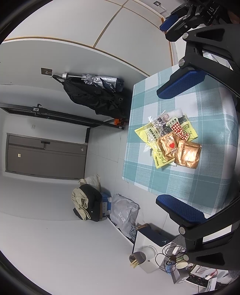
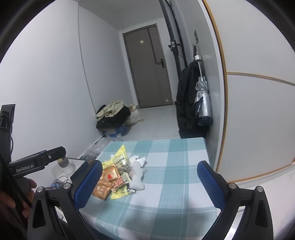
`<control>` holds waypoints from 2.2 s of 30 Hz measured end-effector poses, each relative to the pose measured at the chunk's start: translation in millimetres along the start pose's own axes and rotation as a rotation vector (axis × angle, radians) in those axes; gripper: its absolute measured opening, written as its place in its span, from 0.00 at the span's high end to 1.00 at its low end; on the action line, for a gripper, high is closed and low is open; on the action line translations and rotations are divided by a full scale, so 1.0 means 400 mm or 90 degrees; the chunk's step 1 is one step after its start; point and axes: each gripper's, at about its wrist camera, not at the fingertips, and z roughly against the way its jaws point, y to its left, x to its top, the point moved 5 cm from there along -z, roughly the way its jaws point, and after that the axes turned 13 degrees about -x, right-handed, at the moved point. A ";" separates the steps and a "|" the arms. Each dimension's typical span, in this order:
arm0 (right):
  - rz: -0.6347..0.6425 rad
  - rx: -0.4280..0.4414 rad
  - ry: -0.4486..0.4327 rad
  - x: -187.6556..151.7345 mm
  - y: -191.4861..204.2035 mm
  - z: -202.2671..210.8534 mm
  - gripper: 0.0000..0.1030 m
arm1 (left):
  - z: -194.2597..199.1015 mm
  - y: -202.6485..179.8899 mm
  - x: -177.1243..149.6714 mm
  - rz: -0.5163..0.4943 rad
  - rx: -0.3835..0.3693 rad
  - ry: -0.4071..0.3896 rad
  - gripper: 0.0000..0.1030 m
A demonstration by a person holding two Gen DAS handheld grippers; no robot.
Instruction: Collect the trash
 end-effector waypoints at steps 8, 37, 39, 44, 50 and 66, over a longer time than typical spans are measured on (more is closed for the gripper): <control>-0.002 0.000 0.000 0.001 -0.001 0.001 0.00 | 0.001 0.001 0.001 0.001 0.003 -0.003 0.01; -0.003 0.002 0.002 -0.004 -0.005 0.001 0.00 | -0.007 -0.003 -0.003 0.001 -0.006 0.013 0.01; -0.002 0.002 0.004 -0.006 -0.004 0.001 0.00 | -0.009 0.000 -0.004 0.003 -0.008 0.015 0.01; -0.001 0.004 0.010 -0.009 -0.001 -0.006 0.00 | -0.014 0.002 -0.008 0.006 -0.011 0.023 0.01; 0.002 0.010 0.026 -0.013 -0.002 -0.028 0.00 | -0.025 0.009 -0.009 0.015 -0.028 0.036 0.01; 0.045 0.025 0.103 -0.041 0.002 -0.146 0.00 | -0.180 0.104 -0.108 0.044 -0.069 0.231 0.02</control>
